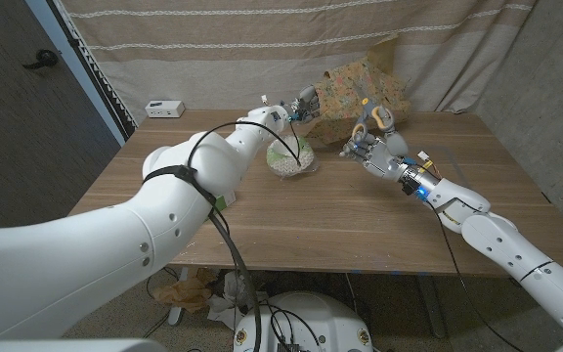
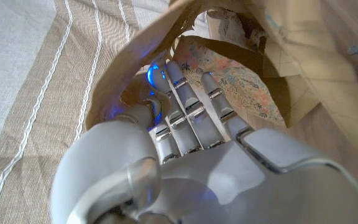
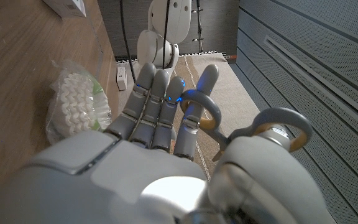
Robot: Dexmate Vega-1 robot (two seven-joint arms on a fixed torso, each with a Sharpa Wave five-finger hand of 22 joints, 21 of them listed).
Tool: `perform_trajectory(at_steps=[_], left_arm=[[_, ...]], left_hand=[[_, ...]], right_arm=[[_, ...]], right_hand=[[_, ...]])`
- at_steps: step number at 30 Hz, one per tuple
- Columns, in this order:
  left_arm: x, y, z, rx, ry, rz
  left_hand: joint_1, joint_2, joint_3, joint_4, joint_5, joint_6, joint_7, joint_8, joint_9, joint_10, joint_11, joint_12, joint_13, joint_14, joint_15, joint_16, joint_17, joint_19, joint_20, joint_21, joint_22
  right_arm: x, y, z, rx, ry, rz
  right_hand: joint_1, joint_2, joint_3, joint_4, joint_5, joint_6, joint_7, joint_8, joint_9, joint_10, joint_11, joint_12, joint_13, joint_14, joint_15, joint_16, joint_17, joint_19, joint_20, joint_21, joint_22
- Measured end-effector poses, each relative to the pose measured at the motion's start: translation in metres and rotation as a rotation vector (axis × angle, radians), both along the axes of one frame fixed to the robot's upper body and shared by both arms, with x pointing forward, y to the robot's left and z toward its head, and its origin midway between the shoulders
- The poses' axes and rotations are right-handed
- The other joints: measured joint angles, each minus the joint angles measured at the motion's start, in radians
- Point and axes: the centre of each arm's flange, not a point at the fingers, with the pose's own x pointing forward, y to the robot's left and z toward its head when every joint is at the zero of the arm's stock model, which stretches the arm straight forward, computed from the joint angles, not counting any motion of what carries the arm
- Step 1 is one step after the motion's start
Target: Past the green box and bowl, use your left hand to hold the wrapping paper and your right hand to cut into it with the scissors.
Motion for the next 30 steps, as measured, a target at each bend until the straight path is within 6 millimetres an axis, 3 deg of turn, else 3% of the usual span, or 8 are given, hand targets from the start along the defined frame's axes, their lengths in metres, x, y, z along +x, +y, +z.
perform_trajectory(at_steps=[15,30], left_arm=[[-0.013,-0.026,-0.004,0.054,-0.076,-0.107],[-0.016,-0.044,-0.013,0.099,-0.079,-0.098]], left_hand=[[-0.035,0.007,0.005,0.020,0.005,-0.033,-0.018,-0.011,0.012,-0.034,0.000,-0.038,-0.052,-0.161,0.055,0.000,-0.078,-0.028,0.000,0.022,-0.010],[-0.045,0.005,0.008,0.031,0.017,-0.021,-0.040,-0.027,-0.024,-0.042,-0.002,-0.051,-0.098,-0.197,0.066,0.016,-0.093,-0.046,0.003,0.055,-0.015]], right_arm=[[0.001,0.013,-0.006,-0.019,0.026,0.061],[0.000,0.017,-0.011,-0.025,0.039,0.080]], right_hand=[[0.000,0.000,0.000,0.000,-0.008,0.000,0.000,0.000,0.001,0.000,0.000,0.005,-0.003,0.000,0.000,0.000,-0.005,0.000,0.000,0.000,0.000],[0.000,0.000,0.000,0.000,-0.008,0.000,0.000,-0.006,0.005,0.000,0.000,0.004,-0.004,0.000,0.000,0.000,-0.005,0.005,0.006,0.000,0.000]])
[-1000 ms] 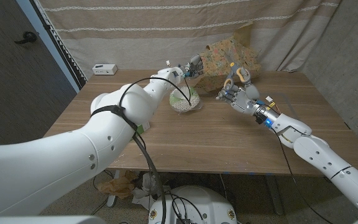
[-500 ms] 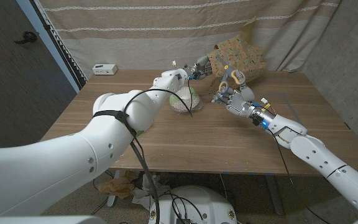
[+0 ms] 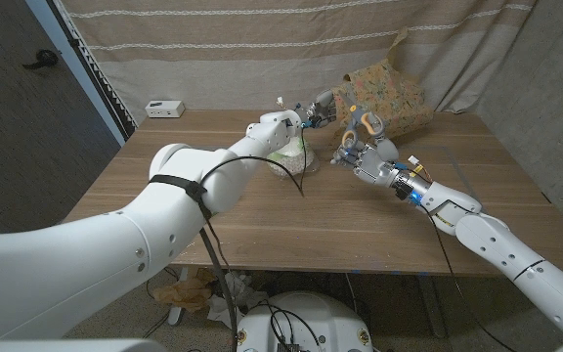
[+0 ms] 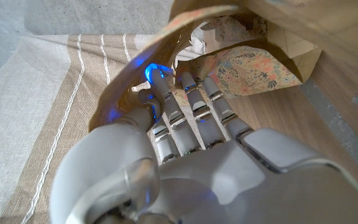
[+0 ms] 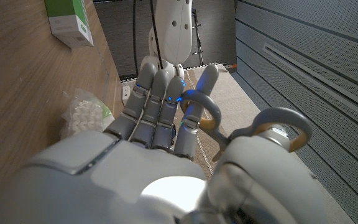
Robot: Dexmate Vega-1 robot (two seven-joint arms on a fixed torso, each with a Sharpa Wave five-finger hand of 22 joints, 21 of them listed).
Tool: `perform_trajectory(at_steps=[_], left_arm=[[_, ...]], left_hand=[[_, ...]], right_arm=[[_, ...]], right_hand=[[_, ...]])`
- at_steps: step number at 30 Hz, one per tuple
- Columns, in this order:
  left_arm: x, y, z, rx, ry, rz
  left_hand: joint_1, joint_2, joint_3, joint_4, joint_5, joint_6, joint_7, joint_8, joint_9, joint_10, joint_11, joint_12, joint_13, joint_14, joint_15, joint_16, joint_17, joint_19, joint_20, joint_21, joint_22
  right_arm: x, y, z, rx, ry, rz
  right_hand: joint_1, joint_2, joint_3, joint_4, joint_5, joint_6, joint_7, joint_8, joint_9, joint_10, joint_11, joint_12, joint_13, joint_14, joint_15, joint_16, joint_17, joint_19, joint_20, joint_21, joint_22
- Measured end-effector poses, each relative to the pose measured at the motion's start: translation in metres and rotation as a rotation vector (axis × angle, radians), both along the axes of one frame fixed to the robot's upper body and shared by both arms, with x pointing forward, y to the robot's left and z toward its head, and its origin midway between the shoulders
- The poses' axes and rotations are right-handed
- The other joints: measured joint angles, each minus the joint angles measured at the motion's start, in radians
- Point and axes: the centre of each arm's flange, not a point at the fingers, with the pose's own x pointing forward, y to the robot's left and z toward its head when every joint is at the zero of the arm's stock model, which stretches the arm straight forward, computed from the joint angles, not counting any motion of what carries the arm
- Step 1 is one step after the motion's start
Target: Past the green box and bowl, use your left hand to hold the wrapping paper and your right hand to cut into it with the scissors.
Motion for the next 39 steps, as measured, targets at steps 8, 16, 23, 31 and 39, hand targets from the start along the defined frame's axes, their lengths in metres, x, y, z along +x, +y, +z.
perform_trajectory(at_steps=[8,16,23,31,39], left_arm=[[-0.002,-0.007,-0.004,0.022,-0.009,0.003],[-0.005,-0.014,-0.003,0.024,-0.019,-0.012],[-0.007,-0.019,-0.003,0.028,-0.024,-0.018],[-0.009,-0.021,-0.002,0.029,-0.033,-0.028],[-0.011,-0.023,0.000,0.033,-0.051,-0.053]], left_hand=[[-0.014,-0.006,0.007,-0.005,0.007,0.041,0.002,-0.021,-0.058,-0.002,-0.002,-0.022,-0.051,0.015,-0.004,0.011,-0.001,-0.004,-0.004,0.067,0.013],[-0.018,-0.010,0.011,-0.009,0.007,0.046,0.001,-0.023,-0.065,-0.002,-0.002,-0.022,-0.062,0.015,-0.004,0.011,-0.001,-0.014,0.000,0.079,0.006],[-0.026,-0.010,0.019,-0.017,0.012,0.048,0.002,-0.029,-0.076,-0.002,-0.002,-0.026,-0.078,0.015,-0.004,0.011,-0.001,-0.022,-0.003,0.092,0.000],[-0.035,-0.012,0.028,-0.025,0.012,0.061,0.004,-0.032,-0.088,-0.002,-0.002,-0.034,-0.095,0.015,-0.004,0.011,-0.001,-0.030,-0.005,0.103,-0.004],[-0.049,-0.014,0.037,-0.035,0.012,0.077,0.002,-0.035,-0.105,0.004,0.000,-0.041,-0.119,0.015,-0.004,0.011,0.000,-0.037,-0.001,0.122,-0.010]], right_arm=[[-0.001,0.001,-0.002,-0.006,0.005,0.004],[-0.002,0.003,-0.006,-0.008,0.021,0.006],[-0.002,0.003,-0.008,-0.011,0.027,0.003],[-0.001,0.002,-0.010,-0.013,0.034,-0.003],[0.003,0.001,-0.014,-0.019,0.042,-0.018]], right_hand=[[0.000,0.000,0.000,0.000,0.000,0.000,0.000,-0.007,-0.002,0.000,0.000,0.006,-0.002,0.000,0.000,0.000,-0.004,0.000,0.000,0.000,0.000],[0.000,0.000,0.000,0.000,0.000,0.000,0.000,-0.008,-0.002,0.000,0.000,0.007,-0.002,0.000,0.000,0.000,-0.005,0.000,0.000,0.000,0.000],[-0.004,0.004,0.000,0.000,0.000,0.000,0.000,-0.009,-0.002,-0.005,0.005,0.012,-0.002,-0.002,0.002,0.000,-0.005,0.000,0.000,0.000,0.000],[-0.004,0.004,0.004,-0.004,-0.003,0.000,0.000,-0.014,-0.002,-0.005,0.005,0.012,-0.006,-0.002,0.002,0.004,-0.005,0.000,0.000,0.000,-0.005],[-0.004,0.004,0.004,-0.004,-0.003,0.000,0.000,-0.016,0.001,-0.005,0.005,0.012,-0.007,-0.002,0.002,0.004,-0.009,0.000,0.000,0.000,-0.005]])
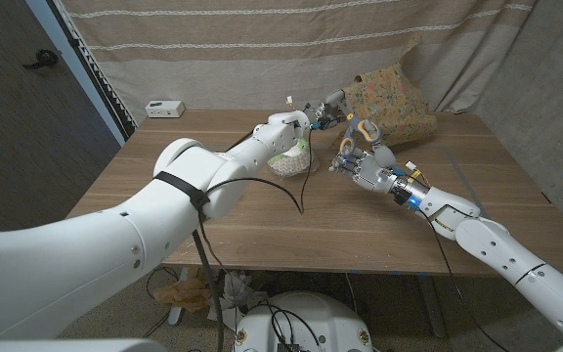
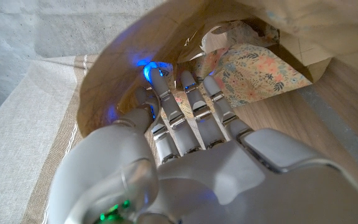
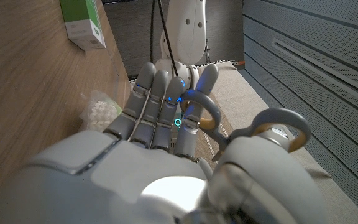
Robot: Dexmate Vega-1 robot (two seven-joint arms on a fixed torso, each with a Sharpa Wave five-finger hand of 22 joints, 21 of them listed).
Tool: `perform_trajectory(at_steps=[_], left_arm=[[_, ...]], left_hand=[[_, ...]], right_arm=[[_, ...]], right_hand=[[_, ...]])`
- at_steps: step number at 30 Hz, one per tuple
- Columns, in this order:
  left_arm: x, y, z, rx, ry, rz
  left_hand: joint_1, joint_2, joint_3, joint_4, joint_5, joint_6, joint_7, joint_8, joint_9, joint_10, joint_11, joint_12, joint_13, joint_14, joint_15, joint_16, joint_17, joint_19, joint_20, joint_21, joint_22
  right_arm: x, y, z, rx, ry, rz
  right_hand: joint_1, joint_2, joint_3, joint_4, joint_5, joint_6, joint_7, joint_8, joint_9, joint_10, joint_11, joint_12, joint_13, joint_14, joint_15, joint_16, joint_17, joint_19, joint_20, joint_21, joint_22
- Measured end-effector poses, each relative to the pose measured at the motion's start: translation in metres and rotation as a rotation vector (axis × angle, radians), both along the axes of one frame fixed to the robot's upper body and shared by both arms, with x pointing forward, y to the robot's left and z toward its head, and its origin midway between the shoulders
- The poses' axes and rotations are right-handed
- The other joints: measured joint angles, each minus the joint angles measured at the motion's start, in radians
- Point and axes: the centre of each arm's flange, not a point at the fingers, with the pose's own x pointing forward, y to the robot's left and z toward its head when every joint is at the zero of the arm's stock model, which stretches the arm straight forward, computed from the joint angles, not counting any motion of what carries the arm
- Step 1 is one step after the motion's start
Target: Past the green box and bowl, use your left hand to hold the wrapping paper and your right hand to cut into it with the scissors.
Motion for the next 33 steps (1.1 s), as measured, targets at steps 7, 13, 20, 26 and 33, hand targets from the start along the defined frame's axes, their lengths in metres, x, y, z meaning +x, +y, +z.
perform_trajectory(at_steps=[7,13,20,26,33], left_arm=[[-0.002,0.000,0.001,0.002,-0.016,-0.018],[-0.003,0.001,0.001,0.008,-0.026,-0.031],[-0.003,0.003,0.001,0.014,-0.035,-0.035],[-0.002,0.003,0.000,0.017,-0.038,-0.034],[-0.001,0.005,0.001,0.016,-0.039,-0.024]], left_hand=[[-0.001,0.001,0.008,-0.007,0.000,0.006,0.004,-0.001,-0.008,0.002,-0.001,0.000,-0.013,0.000,0.000,0.000,0.000,-0.008,-0.001,0.008,-0.003],[-0.010,-0.001,0.024,-0.018,0.000,0.017,0.004,-0.002,-0.021,0.011,0.000,0.000,-0.019,0.042,-0.006,0.004,0.002,-0.023,-0.001,0.009,-0.006],[-0.012,0.001,0.034,-0.028,0.000,0.024,0.004,0.003,-0.026,0.020,0.002,0.000,-0.024,0.077,-0.020,0.012,0.004,-0.042,-0.002,0.009,-0.008],[-0.012,0.001,0.035,-0.029,0.000,0.024,0.004,0.007,-0.026,0.020,0.002,0.000,-0.021,0.077,-0.020,0.005,0.001,-0.042,-0.002,0.009,-0.008],[-0.011,0.001,0.039,-0.033,0.000,0.032,0.001,0.007,-0.027,0.027,0.005,0.000,-0.021,0.077,-0.020,0.005,0.001,-0.047,0.003,0.009,-0.008]], right_arm=[[0.003,-0.003,-0.001,-0.002,0.005,-0.024],[0.006,-0.012,0.002,0.008,-0.001,-0.059],[0.007,-0.025,0.006,0.025,-0.013,-0.110],[0.008,-0.033,0.006,0.033,-0.014,-0.141],[0.008,-0.038,0.007,0.033,-0.012,-0.162]], right_hand=[[0.000,0.000,0.000,0.000,0.000,0.000,0.000,-0.003,0.000,-0.003,0.003,0.000,-0.001,-0.002,-0.002,0.004,0.000,0.000,0.000,0.000,0.000],[0.000,0.000,0.001,0.001,-0.004,0.000,0.000,-0.005,0.000,-0.004,0.003,0.004,-0.002,-0.004,0.000,0.004,0.000,0.000,0.000,0.000,0.000],[0.000,0.000,0.001,0.001,-0.004,0.007,0.007,-0.012,0.000,-0.004,0.004,0.005,-0.008,-0.004,0.000,0.008,-0.003,0.000,0.000,0.000,0.000],[0.000,0.000,0.001,0.001,-0.004,0.007,0.007,-0.012,0.000,-0.004,0.004,0.005,-0.009,-0.004,0.000,0.008,-0.005,0.000,0.000,0.000,0.000],[0.000,0.000,0.001,0.001,-0.004,0.007,0.007,-0.012,0.005,-0.004,0.004,0.010,-0.009,-0.004,0.000,0.011,-0.005,0.000,0.000,0.000,0.000]])
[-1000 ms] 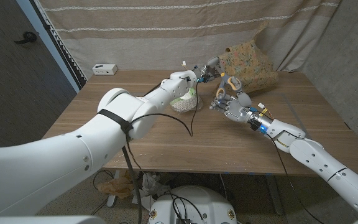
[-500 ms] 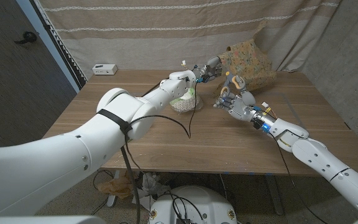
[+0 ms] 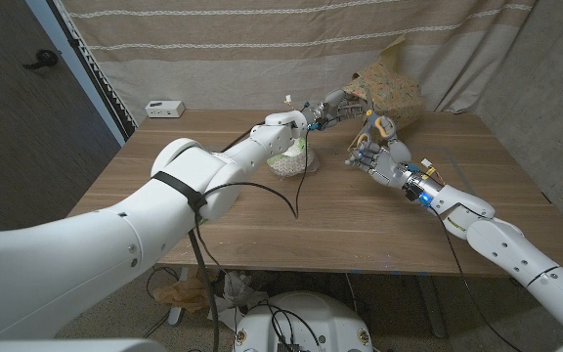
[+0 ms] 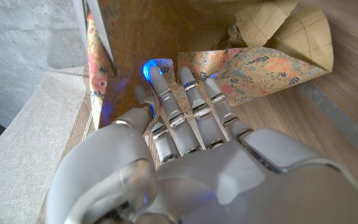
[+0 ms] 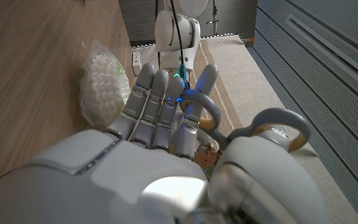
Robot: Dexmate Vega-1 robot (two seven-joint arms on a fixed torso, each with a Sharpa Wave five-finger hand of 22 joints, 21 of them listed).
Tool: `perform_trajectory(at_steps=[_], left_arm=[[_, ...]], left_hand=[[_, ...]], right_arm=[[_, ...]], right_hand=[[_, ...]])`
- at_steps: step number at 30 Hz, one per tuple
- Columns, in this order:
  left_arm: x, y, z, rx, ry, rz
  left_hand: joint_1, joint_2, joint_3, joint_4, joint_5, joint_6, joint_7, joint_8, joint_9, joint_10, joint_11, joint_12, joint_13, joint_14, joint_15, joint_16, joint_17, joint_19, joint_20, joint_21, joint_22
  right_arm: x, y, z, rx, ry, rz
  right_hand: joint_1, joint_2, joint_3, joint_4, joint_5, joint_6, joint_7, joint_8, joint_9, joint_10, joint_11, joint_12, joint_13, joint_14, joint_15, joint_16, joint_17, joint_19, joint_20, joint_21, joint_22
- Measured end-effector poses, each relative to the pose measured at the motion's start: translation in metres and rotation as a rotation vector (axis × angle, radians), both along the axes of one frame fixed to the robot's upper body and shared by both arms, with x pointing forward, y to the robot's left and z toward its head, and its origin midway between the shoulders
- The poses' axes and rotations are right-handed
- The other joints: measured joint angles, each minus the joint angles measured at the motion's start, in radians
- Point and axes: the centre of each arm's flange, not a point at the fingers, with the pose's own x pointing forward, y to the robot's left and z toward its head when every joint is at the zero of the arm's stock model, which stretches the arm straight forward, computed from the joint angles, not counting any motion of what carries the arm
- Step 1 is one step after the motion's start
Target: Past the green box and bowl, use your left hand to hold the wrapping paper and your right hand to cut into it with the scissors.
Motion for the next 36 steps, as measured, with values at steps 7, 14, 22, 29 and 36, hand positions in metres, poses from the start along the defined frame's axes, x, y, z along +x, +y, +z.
perform_trajectory(at_steps=[7,14,22,29,36], left_arm=[[0.001,0.000,0.000,0.007,-0.004,0.012],[0.002,0.001,0.000,0.016,-0.007,0.024],[0.002,0.000,-0.002,0.032,-0.008,0.031],[0.001,-0.002,-0.004,0.045,-0.010,0.023],[-0.001,-0.003,-0.008,0.059,-0.023,-0.008]], left_hand=[[0.000,0.000,0.007,-0.007,0.000,0.012,0.002,0.000,-0.015,0.005,-0.001,0.000,-0.003,0.000,0.000,0.000,0.000,0.000,0.000,0.007,0.000],[0.000,0.000,0.018,-0.024,-0.001,0.042,0.001,0.005,-0.030,0.006,0.000,0.000,-0.003,0.000,0.000,0.000,0.000,0.000,0.000,0.007,0.000],[0.000,0.000,0.021,-0.031,-0.001,0.043,0.001,0.019,-0.019,0.006,0.001,0.009,0.005,-0.002,-0.001,0.000,0.002,-0.013,-0.003,0.007,-0.003],[0.000,0.000,0.018,-0.049,-0.001,0.047,0.004,0.026,-0.019,0.014,0.000,0.013,0.005,-0.013,0.006,-0.005,0.000,-0.036,0.000,0.015,-0.001],[0.000,0.000,0.015,-0.054,-0.001,0.048,0.005,0.026,-0.019,0.016,-0.001,0.013,0.007,-0.013,0.006,-0.005,0.000,-0.041,-0.005,0.022,-0.001]], right_arm=[[0.002,-0.002,-0.001,-0.003,0.011,-0.009],[0.005,-0.004,0.000,-0.007,0.020,-0.014],[0.008,-0.003,0.001,-0.012,0.025,-0.018],[0.010,-0.003,0.001,-0.014,0.030,-0.019],[0.011,-0.003,0.002,-0.015,0.033,-0.021]], right_hand=[[-0.004,0.004,0.000,0.000,0.000,0.000,0.000,-0.005,0.000,-0.005,0.005,0.000,0.000,-0.002,0.002,0.000,0.000,-0.004,0.004,0.000,0.000],[-0.004,0.004,0.004,-0.004,-0.004,0.000,0.000,-0.005,0.005,-0.004,0.007,0.000,-0.002,-0.002,0.002,0.000,-0.002,0.002,0.009,0.000,0.000],[-0.004,0.004,0.004,-0.004,-0.004,0.002,0.002,-0.008,0.005,-0.004,0.007,0.000,-0.002,-0.004,0.000,0.000,-0.005,0.002,0.009,0.000,0.000],[-0.004,0.004,0.004,-0.004,-0.004,0.002,0.002,-0.008,0.005,-0.004,0.007,0.000,-0.002,-0.005,0.001,0.000,-0.009,0.002,0.009,0.000,0.000],[-0.004,0.004,0.004,-0.004,-0.004,0.002,0.002,-0.016,0.003,-0.004,0.007,0.003,-0.008,-0.005,0.002,0.000,-0.009,0.002,0.009,0.000,0.000]])
